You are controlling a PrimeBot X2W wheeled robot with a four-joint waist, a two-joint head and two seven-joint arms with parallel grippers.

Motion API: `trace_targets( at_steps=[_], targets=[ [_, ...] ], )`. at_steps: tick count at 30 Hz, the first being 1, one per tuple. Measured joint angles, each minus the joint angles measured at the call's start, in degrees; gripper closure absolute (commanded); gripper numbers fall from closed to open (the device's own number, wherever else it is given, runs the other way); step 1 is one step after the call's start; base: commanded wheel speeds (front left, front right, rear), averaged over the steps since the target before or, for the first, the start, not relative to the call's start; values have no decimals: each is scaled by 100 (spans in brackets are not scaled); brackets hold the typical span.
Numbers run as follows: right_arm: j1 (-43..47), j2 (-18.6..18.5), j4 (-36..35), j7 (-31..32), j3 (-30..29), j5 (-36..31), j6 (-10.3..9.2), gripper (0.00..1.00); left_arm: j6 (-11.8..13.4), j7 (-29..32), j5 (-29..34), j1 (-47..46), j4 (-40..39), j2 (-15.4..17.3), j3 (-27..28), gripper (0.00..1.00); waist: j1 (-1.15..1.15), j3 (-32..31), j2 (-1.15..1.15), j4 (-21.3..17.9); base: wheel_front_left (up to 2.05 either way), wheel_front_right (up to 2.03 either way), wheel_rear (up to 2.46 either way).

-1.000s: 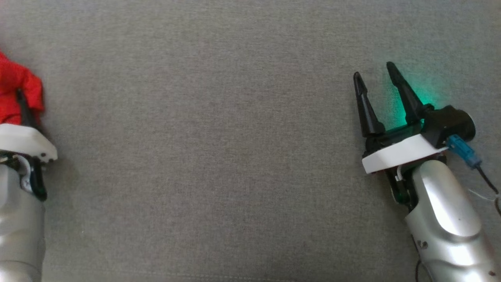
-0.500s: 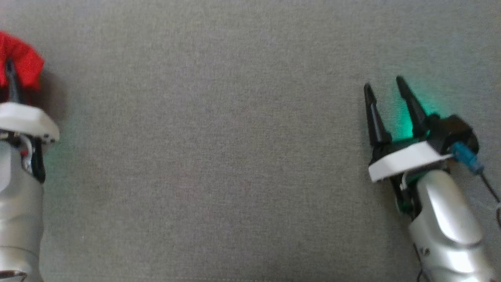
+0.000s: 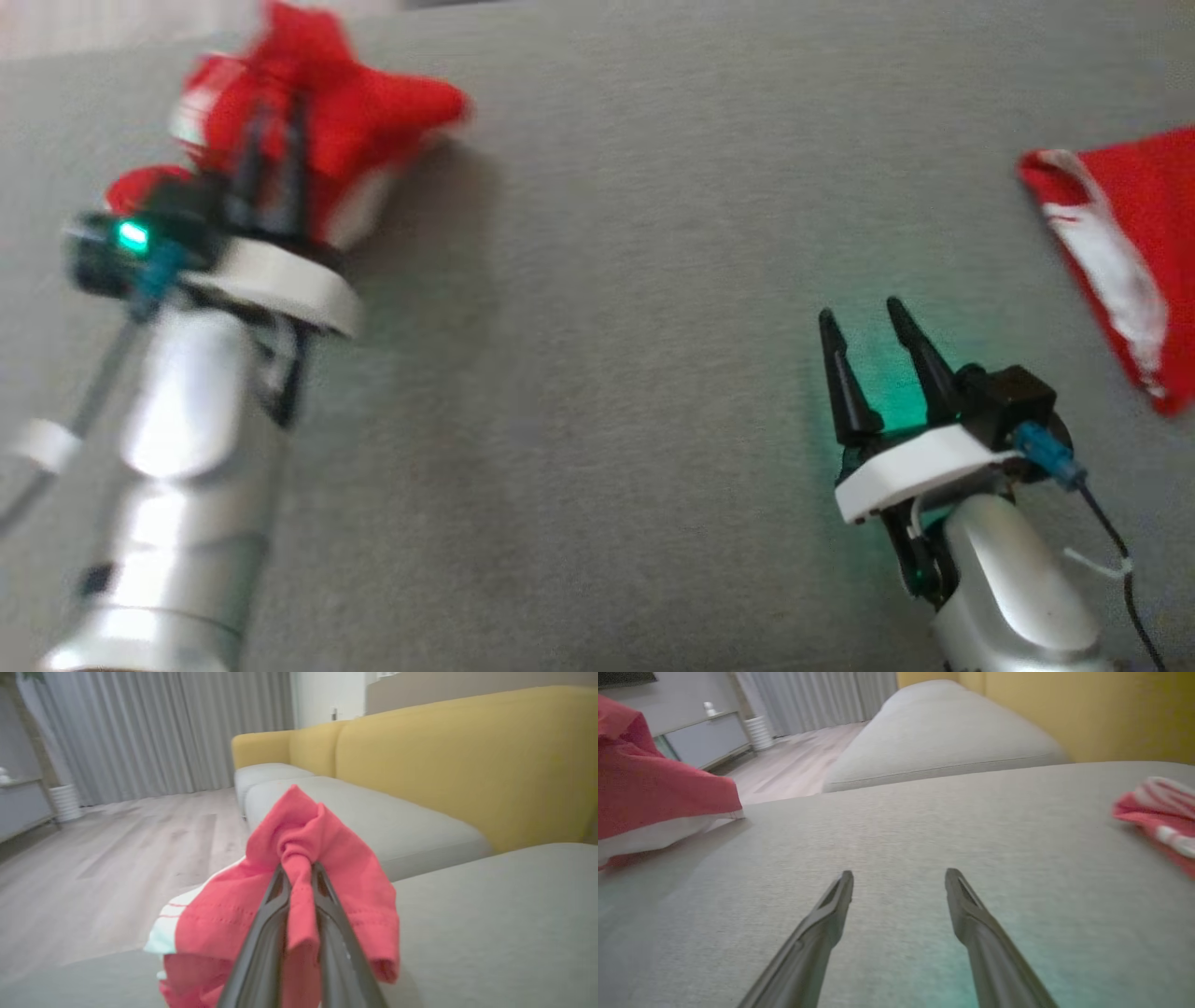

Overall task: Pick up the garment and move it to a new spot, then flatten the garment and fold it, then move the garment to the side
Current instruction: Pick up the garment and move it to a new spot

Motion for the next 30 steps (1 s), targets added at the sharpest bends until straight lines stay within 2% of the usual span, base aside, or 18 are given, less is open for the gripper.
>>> trace_targets(
  at_steps=[5, 9, 14, 16, 17, 18, 21, 24, 30],
  targets=[
    [116, 21, 47, 4, 203, 174, 0, 0, -42, 1, -250, 486, -296, -573, -655, 100, 0, -210, 0, -568, 0, 0, 0],
    [118, 38, 68, 4, 410, 332, 0, 0, -43, 1, -837, 811, -633, -912, -1428, 100, 0, -376, 0, -1035, 0, 0, 0],
    [193, 41, 90, 4, 413, 342, 0, 0, -21, 1, -1742, 1325, -1094, -898, -2481, 100, 0, -551, 0, -1177, 0, 0, 0],
    [259, 40, 131, 4, 399, 342, 0, 0, 108, 1, -1993, 1521, -1145, -901, -2860, 100, 0, -571, 0, -1115, 0, 0, 0],
    [280, 40, 138, 4, 396, 342, 0, 0, 192, 2, -2080, 1603, -1147, -898, -3003, 85, 1, -575, 0, -1069, 0, 0, 0],
    [289, 42, 142, 4, 399, 342, 0, 0, 275, 2, -2135, 1671, -1140, -896, -3072, 0, 1, -578, 0, -1021, 0, 0, 0],
    [290, 46, 142, 4, 382, 342, 0, 0, 510, 2, -2173, 1794, -1135, -864, -3101, 0, 1, -591, 0, -850, 0, 0, 0],
    [294, 47, 144, 4, 330, 341, 0, 0, 686, 2, -2131, 1927, -1194, -862, -2877, 0, 1, -611, 0, -648, 0, 0, 0],
    [350, 55, 174, 4, 215, 321, 0, 0, 902, 1, -1631, 2620, -1510, -857, -1804, 0, 1, -711, 0, -219, 0, 0, 0]
  ],
)
